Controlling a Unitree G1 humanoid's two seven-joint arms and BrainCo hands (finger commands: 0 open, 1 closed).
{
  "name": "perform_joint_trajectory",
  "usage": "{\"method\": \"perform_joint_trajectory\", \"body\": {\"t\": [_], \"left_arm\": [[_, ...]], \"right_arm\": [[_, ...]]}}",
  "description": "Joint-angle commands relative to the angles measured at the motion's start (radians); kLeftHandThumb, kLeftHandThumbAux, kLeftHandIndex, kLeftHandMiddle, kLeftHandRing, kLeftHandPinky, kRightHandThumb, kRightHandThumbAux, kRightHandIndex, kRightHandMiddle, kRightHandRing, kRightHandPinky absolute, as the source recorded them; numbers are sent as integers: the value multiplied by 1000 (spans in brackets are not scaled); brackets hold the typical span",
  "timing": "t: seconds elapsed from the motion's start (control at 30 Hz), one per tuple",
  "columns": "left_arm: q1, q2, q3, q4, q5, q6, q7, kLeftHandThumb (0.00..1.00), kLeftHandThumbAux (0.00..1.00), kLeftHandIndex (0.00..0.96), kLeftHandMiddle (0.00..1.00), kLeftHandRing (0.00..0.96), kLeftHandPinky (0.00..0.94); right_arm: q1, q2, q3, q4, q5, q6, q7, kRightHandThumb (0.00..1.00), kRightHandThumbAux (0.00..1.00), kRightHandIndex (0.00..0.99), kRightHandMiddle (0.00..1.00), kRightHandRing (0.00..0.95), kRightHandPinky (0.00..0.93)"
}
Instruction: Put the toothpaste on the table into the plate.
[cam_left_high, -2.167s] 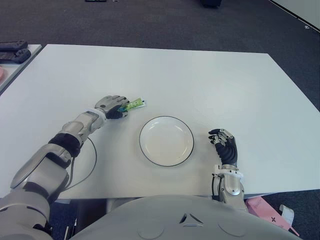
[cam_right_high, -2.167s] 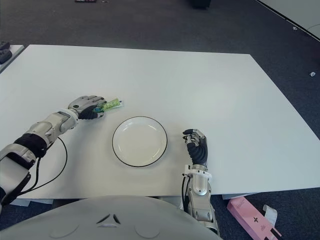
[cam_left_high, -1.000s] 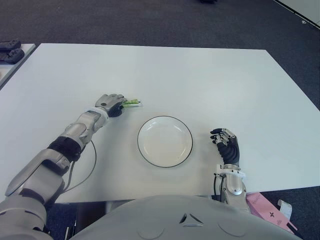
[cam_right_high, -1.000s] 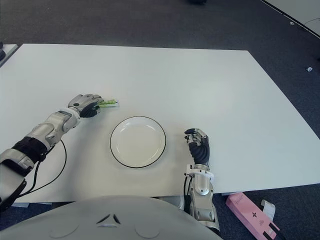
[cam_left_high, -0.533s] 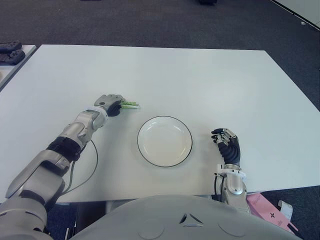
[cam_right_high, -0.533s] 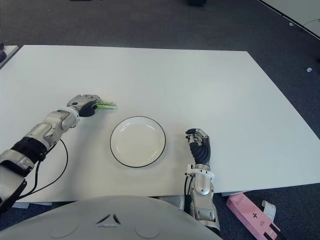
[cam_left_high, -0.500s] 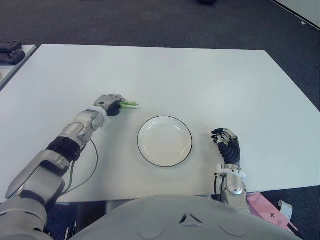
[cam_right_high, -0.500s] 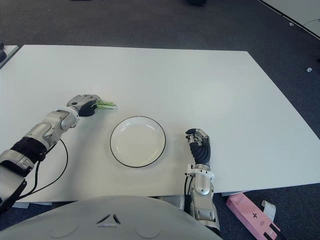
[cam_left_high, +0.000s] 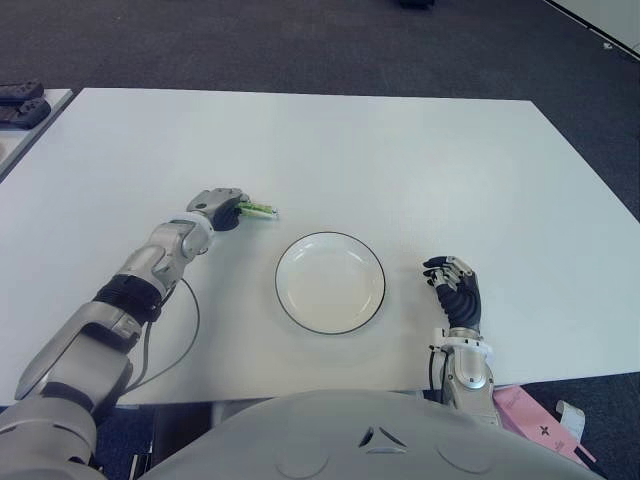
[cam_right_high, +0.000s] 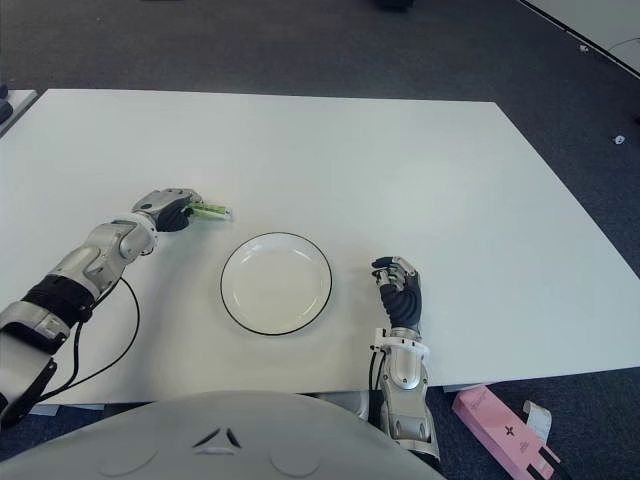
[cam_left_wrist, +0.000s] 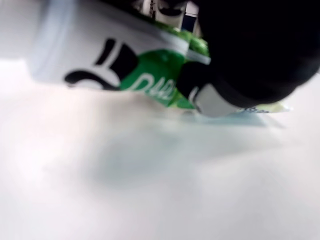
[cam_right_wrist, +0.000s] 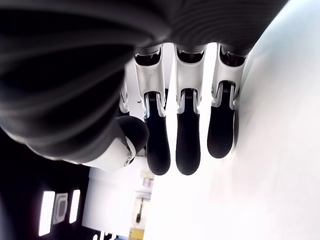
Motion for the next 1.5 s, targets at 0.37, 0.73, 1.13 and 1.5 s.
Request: {"method": "perform_joint_trajectory", "body": {"t": [0.37,0.73,1.13,1.5], "left_arm": [[108,-61,63,-9,-53,75,-14,741,699,442,887,871,871],[139,-35,165,-253,-69,121,-5,739,700,442,901,891,897],[226,-46,253,-525,-97,77,14,727,703,439,969,937,929],[290,-103,235,-697,-65,-11,40,729,703,439,996,950,926]], "right_arm": [[-19,3,-9,32,8,-29,-2,713,729,427,469,473,473],[-25,1,-9,31,2,-18,-1,714,729,428,475,478,477],[-45,1,-6,53,5,-23,2,714,728,428,471,473,469],[-50,3,0,48,-1,-13,1,712,729,427,468,478,470]]}}
